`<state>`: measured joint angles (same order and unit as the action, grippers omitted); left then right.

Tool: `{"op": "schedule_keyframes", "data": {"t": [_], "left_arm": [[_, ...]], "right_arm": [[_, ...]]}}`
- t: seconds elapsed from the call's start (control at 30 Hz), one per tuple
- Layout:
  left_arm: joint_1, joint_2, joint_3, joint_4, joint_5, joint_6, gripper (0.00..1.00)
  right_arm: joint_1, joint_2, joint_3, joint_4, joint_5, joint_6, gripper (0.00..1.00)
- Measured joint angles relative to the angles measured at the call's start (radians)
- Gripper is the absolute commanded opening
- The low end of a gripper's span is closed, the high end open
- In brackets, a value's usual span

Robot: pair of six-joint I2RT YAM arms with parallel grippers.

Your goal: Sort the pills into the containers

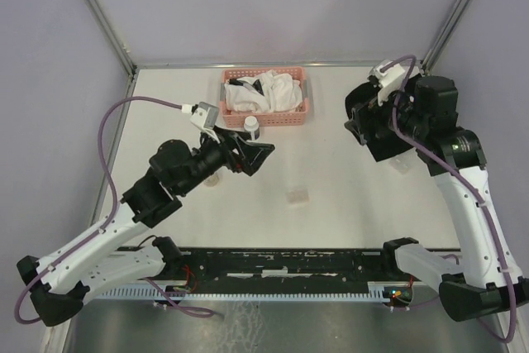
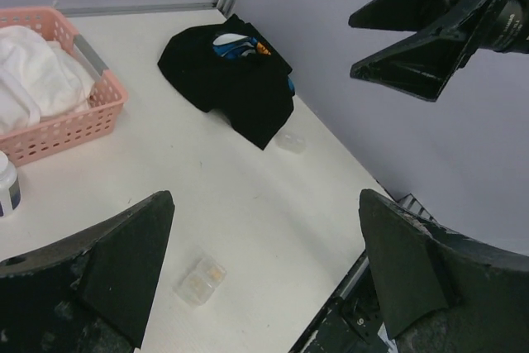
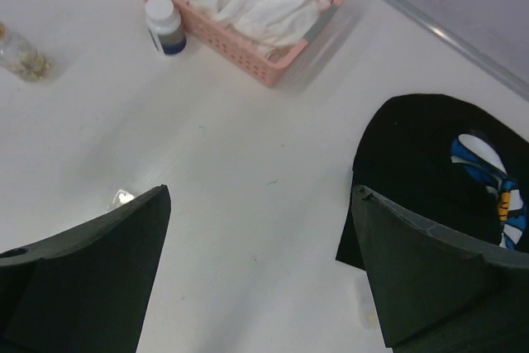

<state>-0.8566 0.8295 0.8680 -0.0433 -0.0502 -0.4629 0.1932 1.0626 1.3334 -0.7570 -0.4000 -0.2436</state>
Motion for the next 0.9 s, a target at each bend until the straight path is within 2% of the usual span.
{"op": "schedule_keyframes", "data": {"t": [0.43,0.9], "left_arm": [[0.003,-0.063,0.236,-0.145,0.025,0.039,0.99],[0.003,-0.163,0.246,-0.169,0.054,0.039,0.99]], "right_arm": [[-0.003,-0.108,0.293,-0.033,-0.014,0.187,0.99],[-0.003,-0.148,0.367,-0.112,-0.001,0.372,0.99]]}}
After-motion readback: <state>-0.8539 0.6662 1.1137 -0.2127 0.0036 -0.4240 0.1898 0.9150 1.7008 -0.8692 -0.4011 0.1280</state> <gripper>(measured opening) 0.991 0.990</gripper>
